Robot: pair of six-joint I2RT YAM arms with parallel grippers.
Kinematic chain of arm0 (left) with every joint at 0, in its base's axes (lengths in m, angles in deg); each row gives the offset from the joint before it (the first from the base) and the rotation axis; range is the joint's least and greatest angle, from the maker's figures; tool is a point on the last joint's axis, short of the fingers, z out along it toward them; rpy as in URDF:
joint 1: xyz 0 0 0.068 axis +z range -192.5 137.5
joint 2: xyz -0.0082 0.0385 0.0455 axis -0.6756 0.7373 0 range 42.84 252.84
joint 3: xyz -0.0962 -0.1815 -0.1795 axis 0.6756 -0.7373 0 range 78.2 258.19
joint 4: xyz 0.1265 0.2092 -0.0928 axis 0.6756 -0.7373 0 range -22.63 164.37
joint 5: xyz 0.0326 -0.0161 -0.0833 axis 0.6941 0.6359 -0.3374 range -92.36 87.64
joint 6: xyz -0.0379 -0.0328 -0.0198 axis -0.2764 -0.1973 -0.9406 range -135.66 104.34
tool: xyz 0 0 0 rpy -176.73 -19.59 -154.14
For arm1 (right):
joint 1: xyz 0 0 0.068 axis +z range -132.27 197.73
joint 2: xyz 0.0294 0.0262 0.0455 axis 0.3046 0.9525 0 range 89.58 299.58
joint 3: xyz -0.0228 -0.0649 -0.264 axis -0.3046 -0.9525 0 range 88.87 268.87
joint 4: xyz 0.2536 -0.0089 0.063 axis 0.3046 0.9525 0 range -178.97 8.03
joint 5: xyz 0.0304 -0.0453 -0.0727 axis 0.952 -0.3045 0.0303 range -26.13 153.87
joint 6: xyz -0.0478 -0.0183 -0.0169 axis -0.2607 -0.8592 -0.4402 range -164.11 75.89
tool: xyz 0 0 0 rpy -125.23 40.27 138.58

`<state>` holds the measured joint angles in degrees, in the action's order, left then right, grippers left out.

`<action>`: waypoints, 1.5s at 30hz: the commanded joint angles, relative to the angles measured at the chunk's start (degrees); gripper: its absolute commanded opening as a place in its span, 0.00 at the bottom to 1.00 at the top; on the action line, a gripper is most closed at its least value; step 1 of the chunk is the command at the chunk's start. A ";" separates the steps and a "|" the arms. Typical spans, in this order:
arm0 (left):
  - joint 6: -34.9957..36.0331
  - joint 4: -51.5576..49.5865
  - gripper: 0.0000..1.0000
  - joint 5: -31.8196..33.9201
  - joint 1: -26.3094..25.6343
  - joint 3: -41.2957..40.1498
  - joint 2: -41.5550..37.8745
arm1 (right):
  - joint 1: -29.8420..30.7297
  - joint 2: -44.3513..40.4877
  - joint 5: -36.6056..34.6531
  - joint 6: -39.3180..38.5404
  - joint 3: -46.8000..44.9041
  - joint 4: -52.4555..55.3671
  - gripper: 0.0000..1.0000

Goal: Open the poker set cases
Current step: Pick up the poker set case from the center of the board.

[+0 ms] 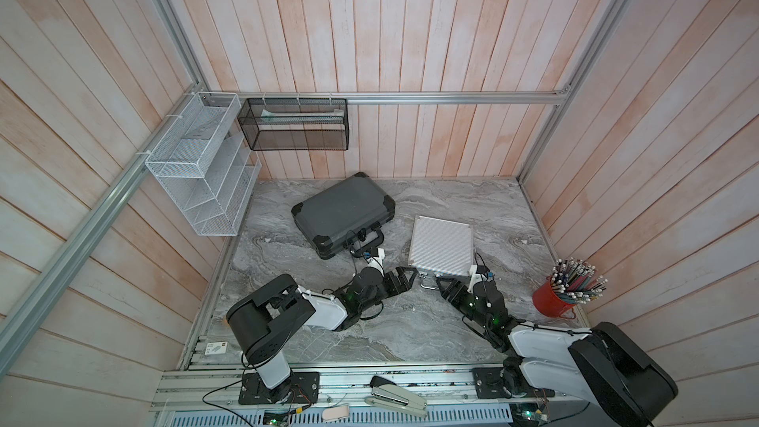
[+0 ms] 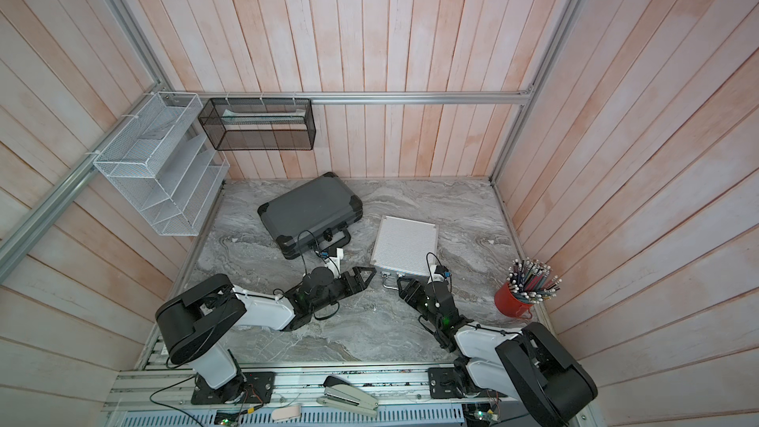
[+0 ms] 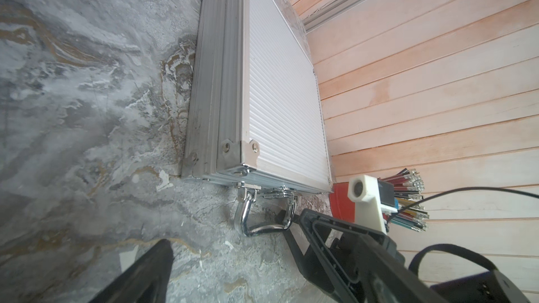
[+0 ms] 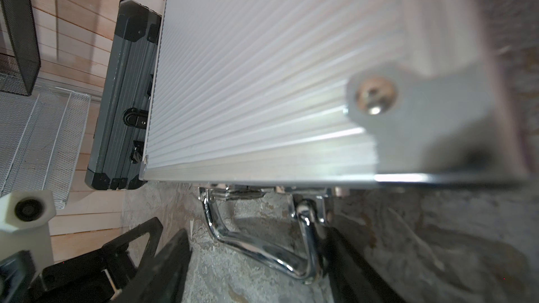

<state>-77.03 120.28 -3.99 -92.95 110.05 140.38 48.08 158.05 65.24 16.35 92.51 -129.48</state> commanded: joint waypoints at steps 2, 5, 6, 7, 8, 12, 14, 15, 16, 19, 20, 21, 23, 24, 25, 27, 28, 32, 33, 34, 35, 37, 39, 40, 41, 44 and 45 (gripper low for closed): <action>-1.14 0.75 1.00 -1.60 0.18 -0.48 -0.51 | 0.43 1.29 -1.31 1.26 -1.03 -1.72 0.73; -1.86 1.53 1.00 -2.30 0.16 -0.48 0.11 | 0.42 1.83 -1.37 1.67 -1.35 -2.73 0.72; -1.99 1.71 1.00 -2.61 0.18 -0.40 0.31 | 0.37 1.93 -1.37 1.72 -1.51 -2.88 0.72; -2.23 1.88 1.00 -2.92 0.18 -0.16 0.60 | 0.42 2.01 -1.65 2.00 -1.68 -3.15 0.72; -2.50 2.12 1.00 -3.31 0.18 -0.09 0.88 | 0.37 2.02 -1.78 2.20 -1.92 -3.60 0.71; -3.98 3.90 1.00 -3.90 -0.10 -0.21 1.93 | 0.15 2.27 -1.90 2.51 -1.90 -4.22 0.67; -5.16 5.22 1.00 -4.10 -0.25 -0.44 2.61 | -0.20 2.66 -2.33 3.68 -2.43 -4.87 0.65; -5.61 5.69 1.00 -4.38 -0.40 -0.45 3.03 | -0.37 2.80 -2.58 4.18 -2.85 -5.25 0.63; -6.07 6.29 1.00 -4.51 -0.56 -0.40 3.39 | -0.53 2.84 -2.97 4.62 -3.33 -5.67 0.61; -7.43 7.66 1.00 -4.50 -1.29 -0.47 4.44 | -0.67 2.56 -3.38 5.01 -3.73 -5.62 0.58; -8.02 8.09 1.00 -4.44 -1.56 -0.46 4.81 | -0.67 2.47 -3.45 4.88 -3.73 -5.53 0.57; -8.43 8.51 1.00 -4.42 -1.77 -0.39 5.08 | -0.66 2.46 -3.47 4.76 -3.73 -5.47 0.56; -9.29 9.34 1.00 -4.22 -2.15 -0.52 5.66 | -0.68 2.46 -3.39 4.36 -3.64 -5.78 0.55; -9.68 9.84 0.99 -4.17 -2.26 -0.59 5.93 | -0.68 2.59 -3.32 4.15 -3.53 -6.05 0.54; -10.22 10.54 0.99 -4.17 -2.43 -0.76 6.29 | -0.65 2.80 -3.23 3.88 -3.39 -6.29 0.53; -11.47 12.17 0.99 -4.09 -2.35 -1.37 6.95 | -0.67 3.61 -3.10 3.69 -3.29 -7.29 0.52; -11.97 13.22 0.98 -4.00 -2.39 -1.78 7.16 | -0.64 4.26 -3.02 3.77 -3.20 -7.98 0.51; -12.88 14.62 0.98 -3.14 -2.44 -2.85 7.76 | -0.64 7.49 -1.66 4.25 -2.76 -10.21 0.49; -13.03 14.88 0.98 -3.12 -2.43 -2.93 7.92 | -0.72 8.25 -1.38 4.39 -2.76 -10.88 0.48; -13.21 15.30 0.98 -3.19 -2.40 -2.99 8.13 | -0.66 9.11 -1.23 4.48 -2.76 -11.69 0.47; -13.45 15.45 0.98 -3.19 -2.48 -3.05 8.28 | -0.66 9.82 -1.12 4.78 -2.87 -12.47 0.47; -13.72 15.61 0.97 -3.25 -2.46 -2.99 8.55 | -0.72 11.01 -1.03 5.10 -2.85 -13.83 0.46; -14.10 15.70 0.96 -3.15 -2.52 -2.98 8.75 | -0.71 12.10 -0.84 5.19 -2.61 -14.70 0.46; -14.35 15.87 0.96 -3.10 -2.54 -3.13 8.87 | -0.71 12.50 -0.76 5.19 -2.38 -15.00 0.45; -14.76 16.19 0.95 -3.11 -2.49 -3.35 8.97 | -0.67 13.08 -0.51 5.18 -2.09 -15.27 0.45; -15.67 17.28 0.94 -2.53 -2.61 -4.29 9.26 | -0.66 14.93 0.41 5.10 -1.19 -16.44 0.42; -16.05 17.39 0.94 -2.21 -2.63 -4.58 9.26 | -0.66 15.51 0.67 5.26 -1.02 -17.09 0.42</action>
<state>-91.85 135.73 -7.64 -95.21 106.75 148.58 47.54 171.67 64.04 21.10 90.65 -146.82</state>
